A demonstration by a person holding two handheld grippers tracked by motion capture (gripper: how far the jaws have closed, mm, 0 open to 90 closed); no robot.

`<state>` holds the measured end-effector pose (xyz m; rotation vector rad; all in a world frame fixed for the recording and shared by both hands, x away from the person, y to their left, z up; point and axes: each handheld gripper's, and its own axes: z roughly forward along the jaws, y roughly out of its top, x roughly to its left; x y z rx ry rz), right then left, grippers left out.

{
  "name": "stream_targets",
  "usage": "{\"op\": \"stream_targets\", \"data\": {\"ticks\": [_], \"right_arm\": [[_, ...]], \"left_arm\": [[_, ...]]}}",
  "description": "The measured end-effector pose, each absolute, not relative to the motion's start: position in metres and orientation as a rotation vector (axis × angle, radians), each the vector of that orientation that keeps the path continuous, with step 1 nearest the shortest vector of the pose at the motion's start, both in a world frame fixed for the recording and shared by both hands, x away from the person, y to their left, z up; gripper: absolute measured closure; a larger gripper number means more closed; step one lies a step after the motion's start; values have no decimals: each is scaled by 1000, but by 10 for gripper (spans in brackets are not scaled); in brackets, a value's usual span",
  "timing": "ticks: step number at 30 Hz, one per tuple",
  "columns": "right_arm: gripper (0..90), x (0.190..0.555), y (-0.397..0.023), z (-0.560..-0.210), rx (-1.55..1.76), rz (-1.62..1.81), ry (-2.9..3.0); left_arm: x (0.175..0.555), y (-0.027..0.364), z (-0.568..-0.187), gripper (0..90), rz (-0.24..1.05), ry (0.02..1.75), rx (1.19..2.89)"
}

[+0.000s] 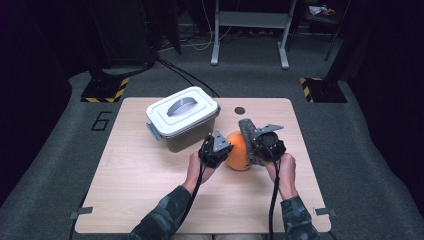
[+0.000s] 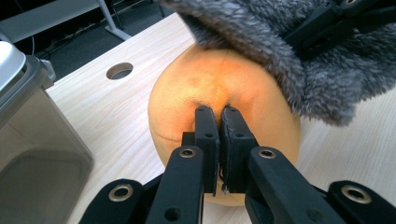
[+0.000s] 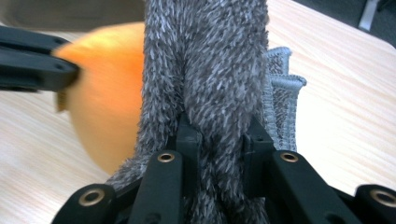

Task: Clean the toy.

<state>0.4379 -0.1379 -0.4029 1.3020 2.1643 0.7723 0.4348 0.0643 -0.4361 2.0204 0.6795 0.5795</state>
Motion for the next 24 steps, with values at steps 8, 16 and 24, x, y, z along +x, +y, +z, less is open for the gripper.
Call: {"op": "stream_targets", "data": {"ticks": [8,16,24], "right_arm": [[733,444,-153,-414,1350,735,2150],[733,449,-163,-430,1411,685,2150],[731,447,-166,-434,1427,697,2147]], "left_arm": [[435,65,-436,870,583,687,2019],[437,70,-437,869,582,700,2021],[436,71,-438,868,586,709,2018]]}}
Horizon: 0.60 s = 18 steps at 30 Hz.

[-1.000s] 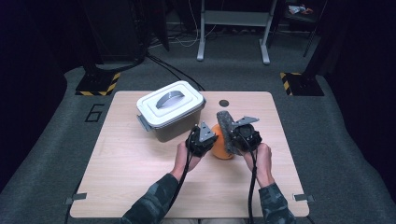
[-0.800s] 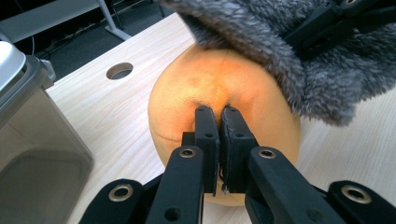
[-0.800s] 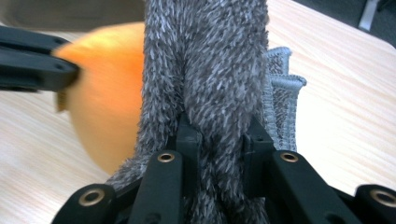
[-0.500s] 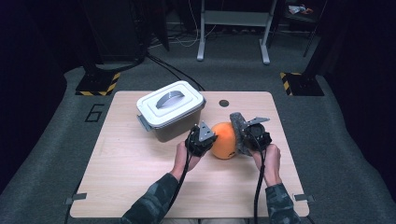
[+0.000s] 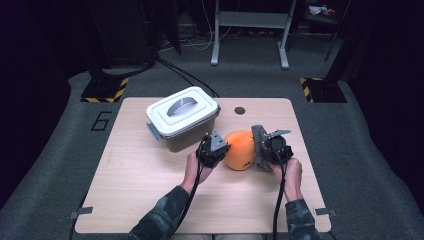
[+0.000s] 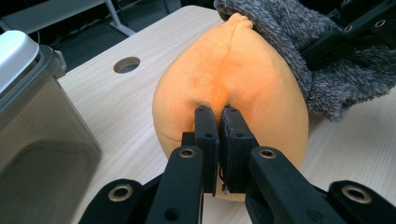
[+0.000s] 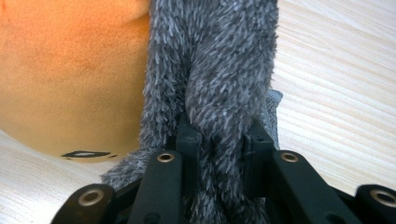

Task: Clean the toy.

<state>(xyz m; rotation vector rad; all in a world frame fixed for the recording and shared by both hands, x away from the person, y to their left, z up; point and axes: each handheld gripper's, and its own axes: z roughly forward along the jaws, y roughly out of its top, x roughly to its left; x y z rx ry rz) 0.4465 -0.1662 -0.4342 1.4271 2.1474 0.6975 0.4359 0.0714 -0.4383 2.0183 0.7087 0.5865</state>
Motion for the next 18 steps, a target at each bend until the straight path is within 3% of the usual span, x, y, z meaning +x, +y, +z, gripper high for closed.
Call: {"op": "stream_targets", "data": {"ticks": [18], "right_arm": [[724,440,-198,-448,1541,677,2096]], "left_arm": [[436,78,-441,865,588,726,2022]]}}
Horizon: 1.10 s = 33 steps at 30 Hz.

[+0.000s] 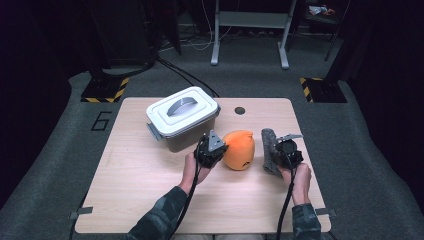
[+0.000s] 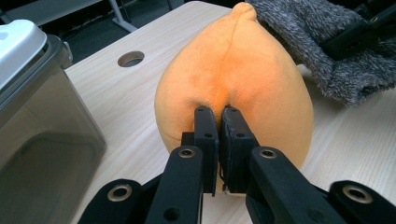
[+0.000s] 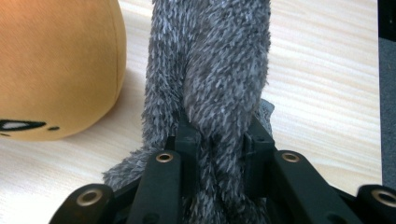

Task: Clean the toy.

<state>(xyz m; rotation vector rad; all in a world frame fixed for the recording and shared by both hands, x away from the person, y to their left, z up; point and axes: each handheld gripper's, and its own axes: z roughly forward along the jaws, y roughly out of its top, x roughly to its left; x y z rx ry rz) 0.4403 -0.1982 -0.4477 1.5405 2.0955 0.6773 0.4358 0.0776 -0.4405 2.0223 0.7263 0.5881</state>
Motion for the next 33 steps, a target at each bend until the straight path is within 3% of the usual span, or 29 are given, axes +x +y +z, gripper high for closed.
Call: {"op": "stream_targets", "data": {"ticks": [17,33], "right_arm": [[722,436,-204,-465,1584,673,2124],[717,373,-179,-474,1581,713,2250]], "left_arm": [[436,80,-441,865,594,732,2025],[438,82,-441,865,598,752,2025]]}}
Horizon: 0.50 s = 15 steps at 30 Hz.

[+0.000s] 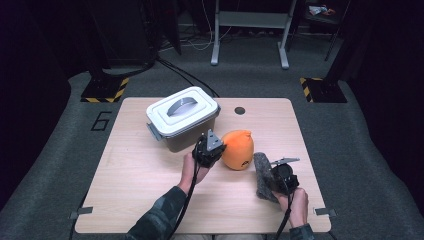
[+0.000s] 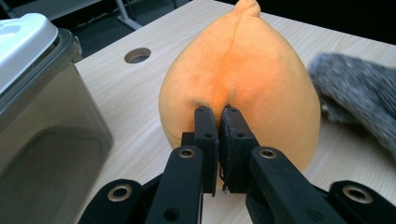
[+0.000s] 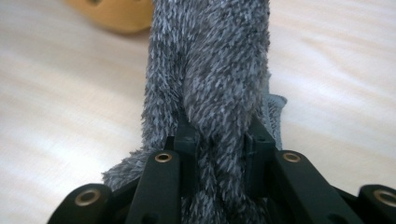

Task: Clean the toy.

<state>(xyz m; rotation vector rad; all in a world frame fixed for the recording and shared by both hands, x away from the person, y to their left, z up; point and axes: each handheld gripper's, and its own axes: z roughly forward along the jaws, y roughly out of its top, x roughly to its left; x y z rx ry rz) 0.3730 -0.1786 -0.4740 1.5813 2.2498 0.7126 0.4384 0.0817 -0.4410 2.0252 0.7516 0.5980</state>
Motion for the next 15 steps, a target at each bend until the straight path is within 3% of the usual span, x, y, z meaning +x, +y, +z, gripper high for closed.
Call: {"op": "stream_targets", "data": {"ticks": [15], "right_arm": [[709,344,-131,-486,1352,749,2518]], "left_arm": [[441,80,-439,865,605,762,2025]]}}
